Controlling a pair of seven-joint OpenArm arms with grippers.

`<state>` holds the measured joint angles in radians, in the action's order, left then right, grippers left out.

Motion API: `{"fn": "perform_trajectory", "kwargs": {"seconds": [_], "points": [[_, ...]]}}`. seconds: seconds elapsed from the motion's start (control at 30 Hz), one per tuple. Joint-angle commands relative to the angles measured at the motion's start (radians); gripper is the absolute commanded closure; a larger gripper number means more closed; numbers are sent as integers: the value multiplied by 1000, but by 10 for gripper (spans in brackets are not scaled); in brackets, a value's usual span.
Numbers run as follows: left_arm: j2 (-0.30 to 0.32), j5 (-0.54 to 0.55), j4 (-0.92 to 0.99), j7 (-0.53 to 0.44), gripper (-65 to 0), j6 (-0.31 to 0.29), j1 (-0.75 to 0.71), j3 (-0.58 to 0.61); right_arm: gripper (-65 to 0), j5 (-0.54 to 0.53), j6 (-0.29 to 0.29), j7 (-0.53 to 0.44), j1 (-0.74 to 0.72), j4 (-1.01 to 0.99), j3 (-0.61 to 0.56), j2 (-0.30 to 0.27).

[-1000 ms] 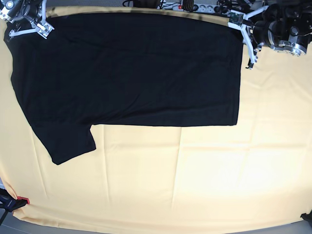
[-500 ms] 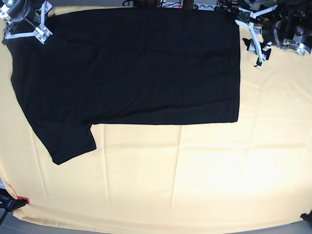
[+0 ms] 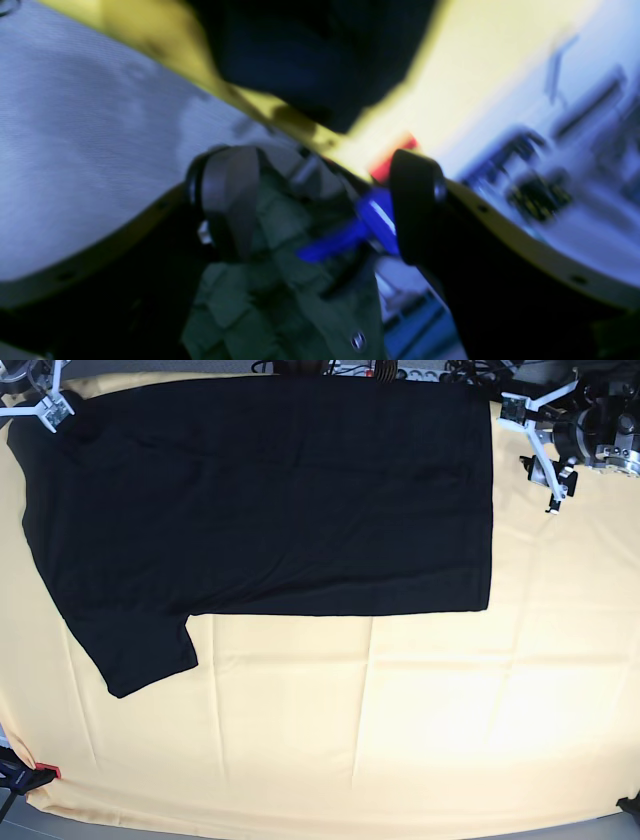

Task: Fold the T-shirt properly
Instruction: 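Lay the shirt flat and release both grippers, then move both grippers to the shirt's side edge and grasp it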

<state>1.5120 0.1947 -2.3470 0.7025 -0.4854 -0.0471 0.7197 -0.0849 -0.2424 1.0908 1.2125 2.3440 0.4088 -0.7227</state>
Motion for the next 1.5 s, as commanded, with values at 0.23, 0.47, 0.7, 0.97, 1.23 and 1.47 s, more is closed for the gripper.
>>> {"fn": "perform_trajectory", "kwargs": {"seconds": [0.23,0.47,0.7,0.97,1.23,1.47], "points": [[13,-174,-9,3,-366,410,11,-8,-432,7,109,-272,-13,12,142,-12],[-134,-234,74,16,-366,675,121,-8,-432,-126,111,-288,-274,12,141,-11],[-453,-246,420,40,-355,827,134,-190,-432,-155,72,-294,-438,-98,141,-11],[-818,392,672,96,-355,439,108,-793,-432,-155,66,-285,-445,-147,141,-9],[-917,709,897,215,-355,196,109,-910,-432,-155,66,-294,-446,-147,141,-10],[-985,793,966,229,-355,109,111,-910,-432,-155,67,-296,-446,-147,141,-10]]}}
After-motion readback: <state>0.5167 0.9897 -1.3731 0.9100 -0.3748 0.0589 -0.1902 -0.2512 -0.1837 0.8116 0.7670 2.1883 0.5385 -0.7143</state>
